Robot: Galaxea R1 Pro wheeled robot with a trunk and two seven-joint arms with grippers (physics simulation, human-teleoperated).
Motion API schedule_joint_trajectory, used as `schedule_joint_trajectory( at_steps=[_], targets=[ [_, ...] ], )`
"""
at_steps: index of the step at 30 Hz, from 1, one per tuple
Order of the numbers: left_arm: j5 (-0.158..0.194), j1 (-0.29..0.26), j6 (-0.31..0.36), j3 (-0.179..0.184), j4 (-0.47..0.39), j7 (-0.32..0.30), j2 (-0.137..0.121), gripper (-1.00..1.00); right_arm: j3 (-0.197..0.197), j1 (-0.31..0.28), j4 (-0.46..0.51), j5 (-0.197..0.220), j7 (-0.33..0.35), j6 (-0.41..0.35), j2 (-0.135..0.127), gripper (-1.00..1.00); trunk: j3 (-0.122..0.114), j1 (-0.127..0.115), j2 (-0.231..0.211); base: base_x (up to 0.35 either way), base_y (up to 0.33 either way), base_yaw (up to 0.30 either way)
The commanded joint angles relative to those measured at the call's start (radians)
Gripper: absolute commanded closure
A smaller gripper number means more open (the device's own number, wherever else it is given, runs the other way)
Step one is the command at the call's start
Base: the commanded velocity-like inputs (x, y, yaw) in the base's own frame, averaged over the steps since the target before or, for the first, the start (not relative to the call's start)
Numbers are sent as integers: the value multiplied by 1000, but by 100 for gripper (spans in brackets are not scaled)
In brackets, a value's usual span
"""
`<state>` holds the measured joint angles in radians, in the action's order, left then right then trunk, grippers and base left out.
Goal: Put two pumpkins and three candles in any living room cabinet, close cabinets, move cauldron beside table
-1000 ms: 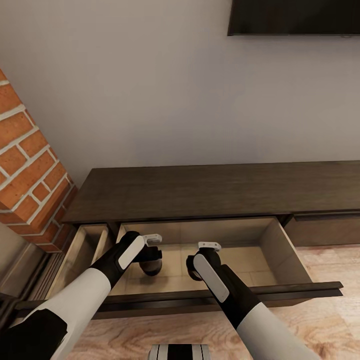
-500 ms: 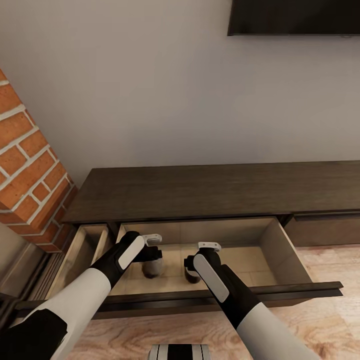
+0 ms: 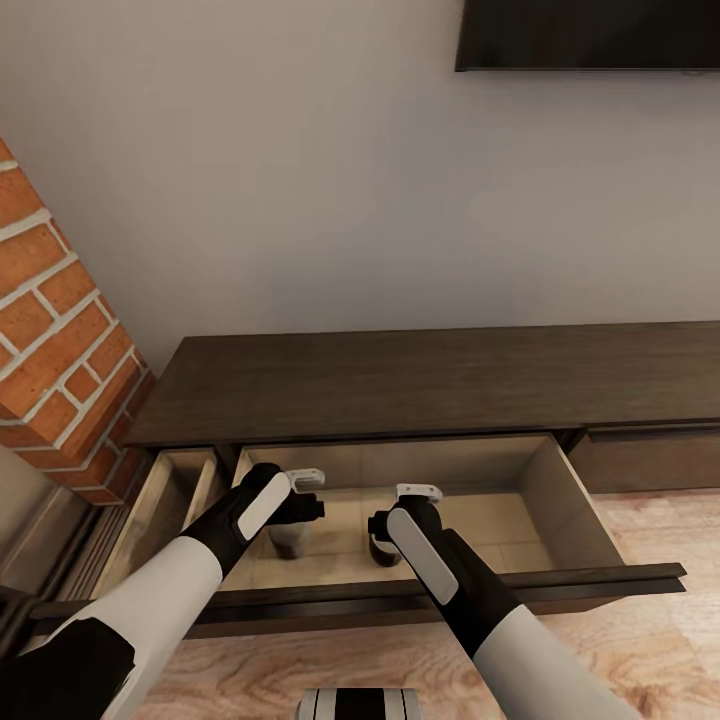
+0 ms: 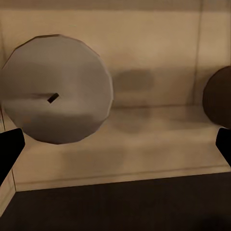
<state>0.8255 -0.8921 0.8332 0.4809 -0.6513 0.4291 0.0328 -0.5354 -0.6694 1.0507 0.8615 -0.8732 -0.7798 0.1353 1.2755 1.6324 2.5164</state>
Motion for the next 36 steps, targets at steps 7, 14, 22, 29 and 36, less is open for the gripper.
schedule_joint_trajectory(
  at_steps=[7,14,22,29,36],
  targets=[
    [11,-1,2,3,-1,10,1,-100,-2,-1,1,9,-10,-2,-1,-100,-15,-2,-1,0,0,0],
    [11,-1,4,2,6,15,1,-100,-1,-1,0,9,-9,-2,-1,-100,-42,-5,-2,0,0,0],
    [12,-2,8,1,11,9,1,-100,-1,-1,1,10,-9,-2,-2,-100,-73,-9,-4,-75,0,0],
    [11,-2,9,1,12,11,2,-100,-1,0,2,13,-9,-2,-2,-100,-100,-12,-6,-54,0,0],
    [11,-2,9,1,7,12,2,-100,-3,0,3,16,-8,-1,-3,-100,-127,-15,-7,-6,0,0]
  ],
)
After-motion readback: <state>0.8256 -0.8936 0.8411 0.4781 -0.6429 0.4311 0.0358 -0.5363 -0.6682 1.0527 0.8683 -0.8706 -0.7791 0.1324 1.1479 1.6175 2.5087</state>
